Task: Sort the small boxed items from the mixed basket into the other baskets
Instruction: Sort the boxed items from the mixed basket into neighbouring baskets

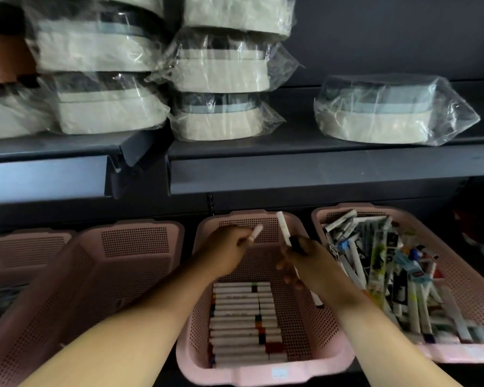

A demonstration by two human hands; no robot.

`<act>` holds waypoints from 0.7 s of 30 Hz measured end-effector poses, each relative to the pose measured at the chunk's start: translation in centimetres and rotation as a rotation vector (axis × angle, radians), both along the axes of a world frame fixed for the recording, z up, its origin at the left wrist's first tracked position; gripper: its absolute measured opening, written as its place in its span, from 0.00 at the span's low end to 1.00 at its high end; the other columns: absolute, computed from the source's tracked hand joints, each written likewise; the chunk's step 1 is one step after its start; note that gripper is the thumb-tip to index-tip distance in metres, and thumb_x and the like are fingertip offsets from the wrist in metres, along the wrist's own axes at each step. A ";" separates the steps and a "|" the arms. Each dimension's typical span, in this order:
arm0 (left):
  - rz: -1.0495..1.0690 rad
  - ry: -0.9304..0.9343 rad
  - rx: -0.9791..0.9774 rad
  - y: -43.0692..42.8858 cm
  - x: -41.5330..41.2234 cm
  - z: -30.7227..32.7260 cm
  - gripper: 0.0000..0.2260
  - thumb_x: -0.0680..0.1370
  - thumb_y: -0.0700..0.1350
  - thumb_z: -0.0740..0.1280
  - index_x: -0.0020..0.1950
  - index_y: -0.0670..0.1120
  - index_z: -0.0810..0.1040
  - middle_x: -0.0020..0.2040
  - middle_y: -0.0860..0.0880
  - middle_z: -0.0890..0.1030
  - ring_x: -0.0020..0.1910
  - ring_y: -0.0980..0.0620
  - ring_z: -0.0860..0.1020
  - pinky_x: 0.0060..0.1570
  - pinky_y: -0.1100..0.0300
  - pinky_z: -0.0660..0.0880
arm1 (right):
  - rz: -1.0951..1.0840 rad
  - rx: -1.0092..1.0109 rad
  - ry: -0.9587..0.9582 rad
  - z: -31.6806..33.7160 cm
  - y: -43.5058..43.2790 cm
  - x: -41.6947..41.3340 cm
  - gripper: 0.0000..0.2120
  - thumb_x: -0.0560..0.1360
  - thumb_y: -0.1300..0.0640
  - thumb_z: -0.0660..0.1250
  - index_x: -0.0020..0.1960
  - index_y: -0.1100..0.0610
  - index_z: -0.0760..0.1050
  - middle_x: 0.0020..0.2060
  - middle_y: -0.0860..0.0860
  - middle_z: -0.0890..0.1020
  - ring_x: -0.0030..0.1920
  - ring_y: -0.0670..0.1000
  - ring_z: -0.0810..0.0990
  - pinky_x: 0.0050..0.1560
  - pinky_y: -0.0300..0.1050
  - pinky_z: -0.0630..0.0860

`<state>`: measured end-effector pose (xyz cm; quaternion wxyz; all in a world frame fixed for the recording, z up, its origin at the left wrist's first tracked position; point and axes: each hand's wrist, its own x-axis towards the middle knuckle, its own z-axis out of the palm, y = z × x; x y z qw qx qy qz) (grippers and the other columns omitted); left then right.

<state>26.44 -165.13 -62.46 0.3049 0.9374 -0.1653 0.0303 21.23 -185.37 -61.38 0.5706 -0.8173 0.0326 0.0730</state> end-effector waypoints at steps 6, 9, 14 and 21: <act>-0.085 0.213 0.397 -1.1 0.8 -3.5 0.09 0.83 0.46 0.65 0.54 0.56 0.85 0.52 0.56 0.83 0.53 0.54 0.80 0.56 0.57 0.77 | 0.072 -0.072 -0.057 0.1 -0.3 -0.9 0.06 0.83 0.52 0.61 0.53 0.49 0.76 0.41 0.52 0.86 0.34 0.49 0.82 0.33 0.43 0.76; -0.078 0.248 0.433 -1.0 0.6 -4.0 0.14 0.82 0.43 0.65 0.59 0.60 0.84 0.60 0.58 0.82 0.58 0.55 0.79 0.64 0.55 0.75 | 0.096 -0.084 -0.056 0.0 -0.5 -0.9 0.05 0.83 0.52 0.61 0.53 0.49 0.75 0.41 0.53 0.86 0.34 0.48 0.82 0.33 0.42 0.77; -0.102 0.274 0.415 -0.6 0.7 -3.8 0.15 0.82 0.41 0.63 0.56 0.60 0.85 0.60 0.56 0.83 0.56 0.54 0.79 0.57 0.59 0.74 | 0.054 -0.046 -0.027 -0.3 -0.5 -0.4 0.05 0.83 0.53 0.62 0.53 0.51 0.76 0.41 0.56 0.86 0.34 0.51 0.82 0.32 0.45 0.76; -0.048 0.191 0.141 -1.0 -0.2 -2.3 0.12 0.83 0.43 0.66 0.62 0.55 0.85 0.62 0.56 0.83 0.59 0.58 0.80 0.58 0.63 0.73 | 0.053 -0.041 -0.043 -0.1 -0.1 -0.4 0.05 0.83 0.54 0.62 0.51 0.50 0.76 0.42 0.57 0.85 0.32 0.49 0.80 0.31 0.42 0.75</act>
